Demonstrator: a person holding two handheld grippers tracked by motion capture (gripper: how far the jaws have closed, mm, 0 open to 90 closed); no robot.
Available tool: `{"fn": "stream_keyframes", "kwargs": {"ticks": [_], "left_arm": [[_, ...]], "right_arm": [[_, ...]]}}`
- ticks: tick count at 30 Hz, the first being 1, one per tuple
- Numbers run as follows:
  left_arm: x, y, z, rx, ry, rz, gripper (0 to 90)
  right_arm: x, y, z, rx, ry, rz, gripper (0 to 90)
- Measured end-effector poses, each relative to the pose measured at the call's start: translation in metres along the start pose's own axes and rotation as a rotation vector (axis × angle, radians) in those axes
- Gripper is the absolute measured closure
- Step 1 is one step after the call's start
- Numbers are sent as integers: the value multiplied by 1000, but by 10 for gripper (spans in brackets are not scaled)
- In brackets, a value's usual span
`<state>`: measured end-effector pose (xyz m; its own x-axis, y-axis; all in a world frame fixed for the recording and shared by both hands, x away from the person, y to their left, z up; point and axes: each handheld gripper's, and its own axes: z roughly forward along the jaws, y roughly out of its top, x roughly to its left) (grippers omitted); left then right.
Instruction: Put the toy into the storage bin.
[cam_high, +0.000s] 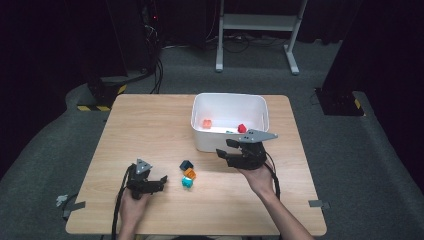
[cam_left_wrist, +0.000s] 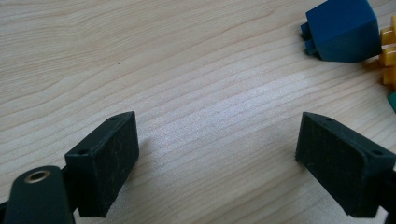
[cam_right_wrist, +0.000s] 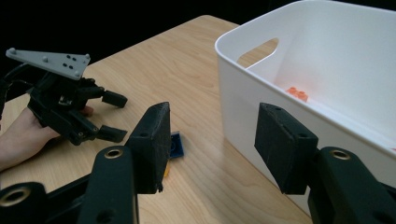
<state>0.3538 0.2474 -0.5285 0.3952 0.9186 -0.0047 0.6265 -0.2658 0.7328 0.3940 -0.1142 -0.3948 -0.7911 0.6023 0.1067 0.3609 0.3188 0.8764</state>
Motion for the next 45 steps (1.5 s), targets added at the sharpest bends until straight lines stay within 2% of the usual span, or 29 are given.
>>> {"fn": "stream_keyframes", "kwargs": {"ticks": [12, 28, 34, 45], "left_arm": [[0, 0, 0, 0, 1, -1, 131], [0, 0, 0, 0, 1, -1, 131], [0, 0, 0, 0, 1, -1, 131], [0, 0, 0, 0, 0, 0, 131]], "right_arm": [[12, -21, 16, 26, 40, 16, 477], [30, -51, 48, 94, 99, 16, 488], [41, -61, 64, 127, 132, 11, 498], [51, -70, 86, 171, 161, -2, 515]]}}
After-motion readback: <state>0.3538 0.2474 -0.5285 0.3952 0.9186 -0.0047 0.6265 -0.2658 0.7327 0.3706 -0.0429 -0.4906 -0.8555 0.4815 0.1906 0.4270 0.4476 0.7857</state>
